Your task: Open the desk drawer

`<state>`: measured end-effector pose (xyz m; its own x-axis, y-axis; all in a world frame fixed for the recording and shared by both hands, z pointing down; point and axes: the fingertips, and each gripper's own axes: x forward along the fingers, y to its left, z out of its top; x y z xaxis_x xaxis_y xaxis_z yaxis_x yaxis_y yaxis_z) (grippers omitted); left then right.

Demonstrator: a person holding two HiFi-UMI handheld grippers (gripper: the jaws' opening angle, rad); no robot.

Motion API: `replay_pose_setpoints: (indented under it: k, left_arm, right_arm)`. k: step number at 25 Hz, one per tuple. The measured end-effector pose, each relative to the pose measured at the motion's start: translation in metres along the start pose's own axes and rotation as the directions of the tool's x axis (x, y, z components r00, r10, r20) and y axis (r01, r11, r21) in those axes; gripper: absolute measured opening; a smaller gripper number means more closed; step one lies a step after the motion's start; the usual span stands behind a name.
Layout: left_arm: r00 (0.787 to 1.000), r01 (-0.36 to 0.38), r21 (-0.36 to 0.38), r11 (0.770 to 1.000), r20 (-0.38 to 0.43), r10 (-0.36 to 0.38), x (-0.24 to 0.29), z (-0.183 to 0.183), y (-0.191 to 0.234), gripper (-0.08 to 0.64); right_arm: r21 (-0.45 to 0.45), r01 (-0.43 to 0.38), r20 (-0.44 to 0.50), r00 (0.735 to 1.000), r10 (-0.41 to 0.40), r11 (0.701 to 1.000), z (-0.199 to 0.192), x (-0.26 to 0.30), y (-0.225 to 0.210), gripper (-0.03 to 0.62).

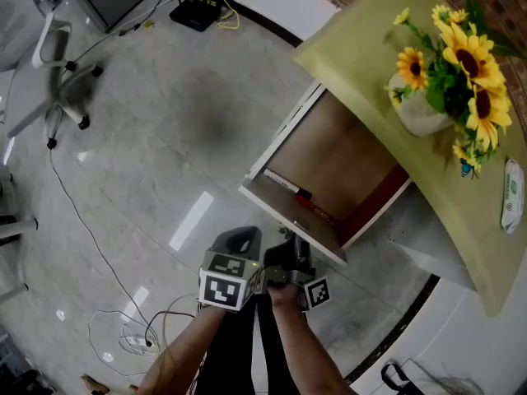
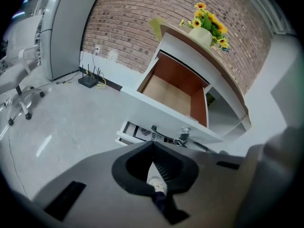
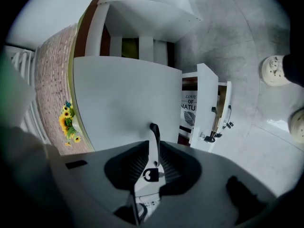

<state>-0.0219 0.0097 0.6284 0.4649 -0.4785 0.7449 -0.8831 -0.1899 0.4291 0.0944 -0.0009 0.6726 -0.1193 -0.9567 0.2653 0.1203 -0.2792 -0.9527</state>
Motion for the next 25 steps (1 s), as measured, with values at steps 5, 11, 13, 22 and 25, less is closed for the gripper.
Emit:
replay_pose_setpoints:
  k: [5,11,13,22,25]
  left_arm:
    - [1.000,-0.012,-0.027,1.000,0.010,0.013,-0.014,0.005,-0.005,0.009]
    - [1.000,0.001,-0.049,0.999,0.012,0.000,-0.038,0.010,-0.025,0.009]
    - [1.000,0.005,-0.056,0.998,0.010,-0.005,-0.048,0.012,-0.034,0.009]
    - [0.998,0.052,-0.005,0.999,0.030,-0.052,-0.090,0.052,-0.080,0.009]
    - [0.997,0.062,0.002,0.998,0.039,-0.062,-0.104,0.073,-0.103,0.009]
  right_arm:
    - [-0.044,0.032,-0.089,0.995,-0.036,0.998,-0.006,-0.028,0.011,0.084]
    - [-0.084,0.062,-0.200,0.977,-0.078,0.994,-0.018,-0.068,0.038,0.084]
    - [-0.117,0.057,-0.252,0.964,-0.085,0.991,-0.023,-0.078,0.055,0.084]
    - [-0.218,-0.083,-0.360,0.933,-0.001,0.973,-0.033,-0.076,0.157,0.081]
    - [-0.217,-0.112,-0.335,0.942,0.034,0.970,-0.018,-0.071,0.196,0.060]
